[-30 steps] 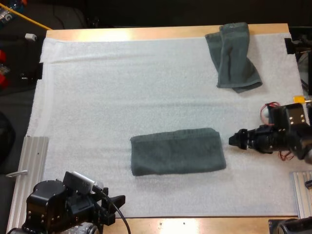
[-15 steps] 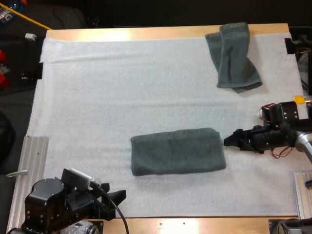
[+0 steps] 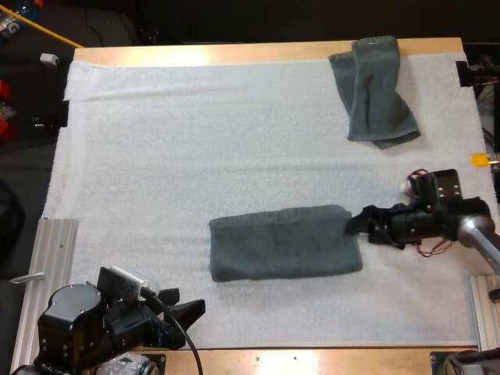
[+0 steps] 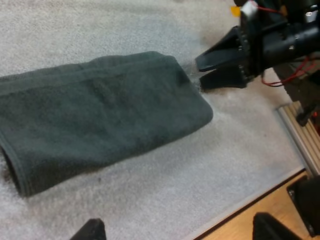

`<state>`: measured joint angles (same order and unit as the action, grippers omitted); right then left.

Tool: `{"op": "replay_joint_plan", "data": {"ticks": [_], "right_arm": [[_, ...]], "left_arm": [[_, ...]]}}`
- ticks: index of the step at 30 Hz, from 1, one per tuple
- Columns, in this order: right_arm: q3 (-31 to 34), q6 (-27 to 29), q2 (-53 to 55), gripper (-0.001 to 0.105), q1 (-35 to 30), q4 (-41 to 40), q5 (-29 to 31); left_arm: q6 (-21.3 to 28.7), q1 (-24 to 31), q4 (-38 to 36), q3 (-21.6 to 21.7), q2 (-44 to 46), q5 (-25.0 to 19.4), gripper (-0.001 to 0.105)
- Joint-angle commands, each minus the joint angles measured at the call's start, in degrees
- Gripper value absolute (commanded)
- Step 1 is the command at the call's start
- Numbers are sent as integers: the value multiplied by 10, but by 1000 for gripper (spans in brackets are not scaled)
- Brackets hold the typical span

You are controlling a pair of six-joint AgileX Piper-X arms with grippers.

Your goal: Pick towel from pile, fold and stack

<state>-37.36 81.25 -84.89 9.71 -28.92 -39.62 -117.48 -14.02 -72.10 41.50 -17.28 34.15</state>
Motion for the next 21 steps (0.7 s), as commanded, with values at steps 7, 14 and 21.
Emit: {"op": "replay_joint_plan", "data": {"ticks": [7,14,21], "right_arm": [[1,-54,-31,67,47,48,30],[1,-66,-49,67,94,50,34],[1,-86,-51,53,132,50,68]], "left_arm": [[-8,-1,4,4,3,22,58],[-9,-1,4,4,3,28,58],[-9,-1,4,4,3,29,58]]}}
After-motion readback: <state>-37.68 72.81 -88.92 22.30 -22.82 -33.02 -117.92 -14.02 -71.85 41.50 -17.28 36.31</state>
